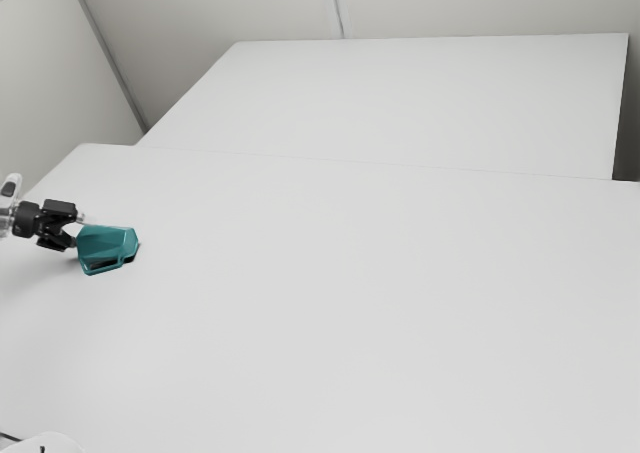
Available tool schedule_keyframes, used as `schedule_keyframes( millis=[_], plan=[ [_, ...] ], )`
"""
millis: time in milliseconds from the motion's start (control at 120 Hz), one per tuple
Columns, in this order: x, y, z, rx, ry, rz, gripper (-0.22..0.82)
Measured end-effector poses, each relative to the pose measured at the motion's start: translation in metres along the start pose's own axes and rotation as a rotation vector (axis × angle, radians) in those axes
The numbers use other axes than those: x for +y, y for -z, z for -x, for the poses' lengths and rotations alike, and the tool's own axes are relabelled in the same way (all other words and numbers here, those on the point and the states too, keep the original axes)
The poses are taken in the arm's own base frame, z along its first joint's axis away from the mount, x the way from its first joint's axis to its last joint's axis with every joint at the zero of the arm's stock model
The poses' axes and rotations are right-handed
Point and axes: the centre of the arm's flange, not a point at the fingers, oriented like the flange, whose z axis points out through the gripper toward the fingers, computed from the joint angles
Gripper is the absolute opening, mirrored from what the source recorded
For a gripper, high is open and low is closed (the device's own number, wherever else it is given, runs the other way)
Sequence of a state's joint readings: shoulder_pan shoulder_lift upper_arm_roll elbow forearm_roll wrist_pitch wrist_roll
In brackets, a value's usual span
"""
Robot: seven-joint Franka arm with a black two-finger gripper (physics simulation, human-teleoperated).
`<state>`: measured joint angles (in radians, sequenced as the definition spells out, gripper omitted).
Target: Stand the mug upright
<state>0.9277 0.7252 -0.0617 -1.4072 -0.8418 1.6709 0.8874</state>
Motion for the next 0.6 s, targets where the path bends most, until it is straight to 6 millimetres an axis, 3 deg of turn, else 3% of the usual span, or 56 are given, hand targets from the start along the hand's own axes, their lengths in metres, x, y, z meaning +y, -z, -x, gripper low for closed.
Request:
schedule_keyframes(
  millis=[192, 600],
  plan=[
    [-0.014, -0.009, 0.007, 0.007, 0.022, 0.054, 0.55],
    [-0.016, -0.012, 0.011, 0.007, 0.023, 0.101, 0.19]
  ],
)
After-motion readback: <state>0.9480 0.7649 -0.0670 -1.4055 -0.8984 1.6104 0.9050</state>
